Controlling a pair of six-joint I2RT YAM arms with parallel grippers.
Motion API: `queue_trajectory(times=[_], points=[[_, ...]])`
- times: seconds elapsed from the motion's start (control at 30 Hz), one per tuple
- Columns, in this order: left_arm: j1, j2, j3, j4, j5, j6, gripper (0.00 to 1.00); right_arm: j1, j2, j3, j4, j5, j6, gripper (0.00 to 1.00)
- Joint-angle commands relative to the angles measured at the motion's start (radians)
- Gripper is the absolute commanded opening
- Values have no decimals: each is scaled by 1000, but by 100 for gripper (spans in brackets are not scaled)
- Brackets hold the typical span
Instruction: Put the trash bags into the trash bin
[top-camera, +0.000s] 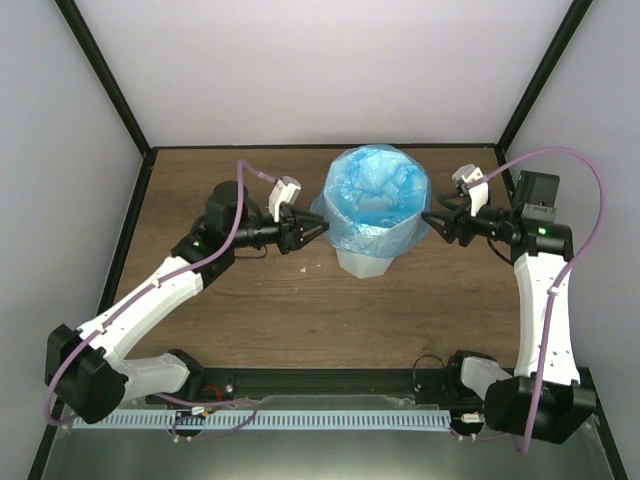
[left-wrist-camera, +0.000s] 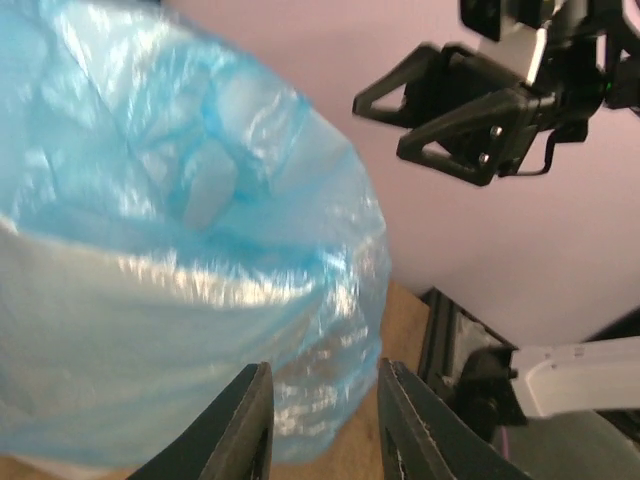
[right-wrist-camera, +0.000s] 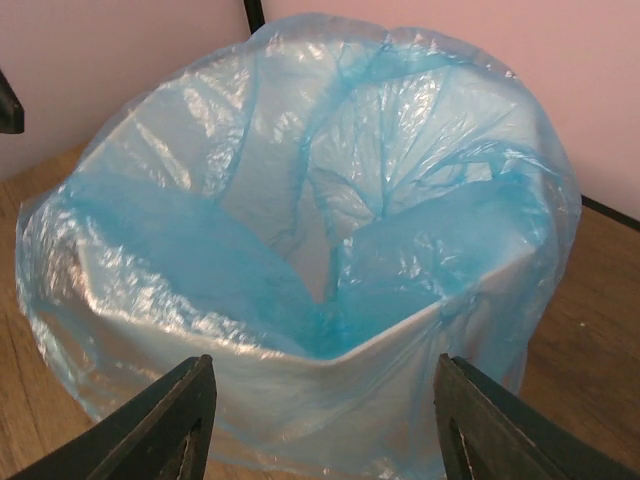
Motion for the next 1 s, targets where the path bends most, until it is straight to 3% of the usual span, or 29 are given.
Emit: queue_trajectory(times=[0.0,0.07,0.27,0.5,0.8,0.97], points=[[-13,17,34,147,-92,-84,25,-4,14,46,100,-69,155,61],[-21,50,23,177,-81,-79,19,-5,17,40,109,-90,168,61],[-119,149,-113,251,-192,51,15,-4,-12,-28,147,-39,177,62],[-164,321,-192,318,-308,-18,15,-5,3,-22,160,-24,217,62],[-163,127,-274,244,-390,-10,19,-58,59,19,189,63,283,61],[-162,-6,-312,263,-393,-17,23,-68,41,-17,61,-106,63,54]])
